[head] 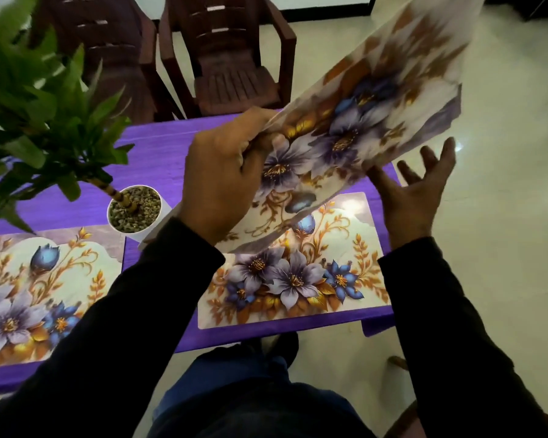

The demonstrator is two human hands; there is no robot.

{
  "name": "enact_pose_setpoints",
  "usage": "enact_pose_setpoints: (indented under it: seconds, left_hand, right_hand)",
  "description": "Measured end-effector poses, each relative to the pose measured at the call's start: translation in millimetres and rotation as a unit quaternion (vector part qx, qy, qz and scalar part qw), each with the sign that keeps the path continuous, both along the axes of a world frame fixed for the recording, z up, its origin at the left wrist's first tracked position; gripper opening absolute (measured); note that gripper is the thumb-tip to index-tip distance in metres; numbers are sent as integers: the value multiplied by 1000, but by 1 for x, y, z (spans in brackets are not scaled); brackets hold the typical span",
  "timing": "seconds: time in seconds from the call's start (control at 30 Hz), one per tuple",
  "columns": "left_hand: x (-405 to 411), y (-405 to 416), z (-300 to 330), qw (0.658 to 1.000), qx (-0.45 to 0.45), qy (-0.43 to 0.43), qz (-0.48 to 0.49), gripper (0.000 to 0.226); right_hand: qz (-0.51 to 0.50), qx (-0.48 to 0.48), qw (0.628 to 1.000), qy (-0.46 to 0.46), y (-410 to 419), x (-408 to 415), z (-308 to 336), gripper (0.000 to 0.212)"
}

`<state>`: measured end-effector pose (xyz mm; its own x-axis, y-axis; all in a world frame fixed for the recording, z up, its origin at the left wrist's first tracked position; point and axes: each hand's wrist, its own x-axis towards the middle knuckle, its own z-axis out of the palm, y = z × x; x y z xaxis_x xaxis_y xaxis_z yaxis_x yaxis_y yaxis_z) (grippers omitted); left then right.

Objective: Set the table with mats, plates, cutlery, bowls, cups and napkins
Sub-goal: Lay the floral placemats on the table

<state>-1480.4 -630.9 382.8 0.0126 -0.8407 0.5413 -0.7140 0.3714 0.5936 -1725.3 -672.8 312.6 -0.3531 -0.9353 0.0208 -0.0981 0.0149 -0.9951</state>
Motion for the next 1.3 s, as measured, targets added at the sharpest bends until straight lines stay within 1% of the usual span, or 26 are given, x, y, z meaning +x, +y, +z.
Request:
enact_pose_setpoints:
  seconds: [0.1,0.17,0.27,0.37,0.47,0.57,0.63,0.7,0.77,0.83,0.9,1.0,1.07,1.17,1.2,1.23,1.3]
  left_hand:
    - [6,-5,4,998,42,-42,-17,22]
    - [8,-10,6,996,72,-50,-19,23]
    - [12,-17,6,993,103,-37,-33,21]
    - [19,-25,1,992,114,-15,-43,17]
    - [23,-32,-6,990,130,-18,-48,23]
    - [26,-38,-9,988,144,-18,-45,28]
    - [27,-41,-8,987,155,-17,-40,30]
    - [26,-46,-7,987,157,-24,-33,27]
    - [24,-52,-6,986,161,-34,-22,20]
    - [20,-59,-5,983,178,-52,-5,26]
    - [12,-68,-7,975,209,-69,28,27]
    - [-1,-75,-18,960,239,-91,114,36]
    - [-8,-71,-34,954,233,-88,166,42]
    - [-15,-44,-71,943,198,-86,253,69]
    - [-18,-30,-88,932,192,-73,299,73]
    - [-26,-18,-101,921,187,-35,341,74]
    - [-44,3,-124,887,211,109,395,73]
  right_hand:
    - [40,-71,997,13,-10,-5,14,119]
    - [59,-88,992,64,-16,-3,23,112]
    - [76,-75,981,163,-27,-3,27,98]
    - [64,-56,972,217,-33,-8,24,82]
    - [59,-50,970,232,-36,-16,18,73]
    - [74,-46,969,232,-39,-26,20,57]
    - [105,-40,969,219,-41,-31,26,41]
    - [148,-30,973,172,-48,-39,32,27]
    - [199,-6,972,127,-58,-48,38,19]
    - [239,7,966,101,-68,-55,41,17]
    - [258,9,964,69,-77,-64,38,17]
    - [267,2,963,26,-93,-80,22,17]
    - [281,4,960,5,-106,-96,7,17]
    - [282,15,958,-43,-123,-119,-15,21]
    - [284,21,957,-62,-128,-126,-21,22]
    - [286,27,955,-76,-135,-132,-26,22]
    - [291,42,952,-89,-147,-138,-34,24]
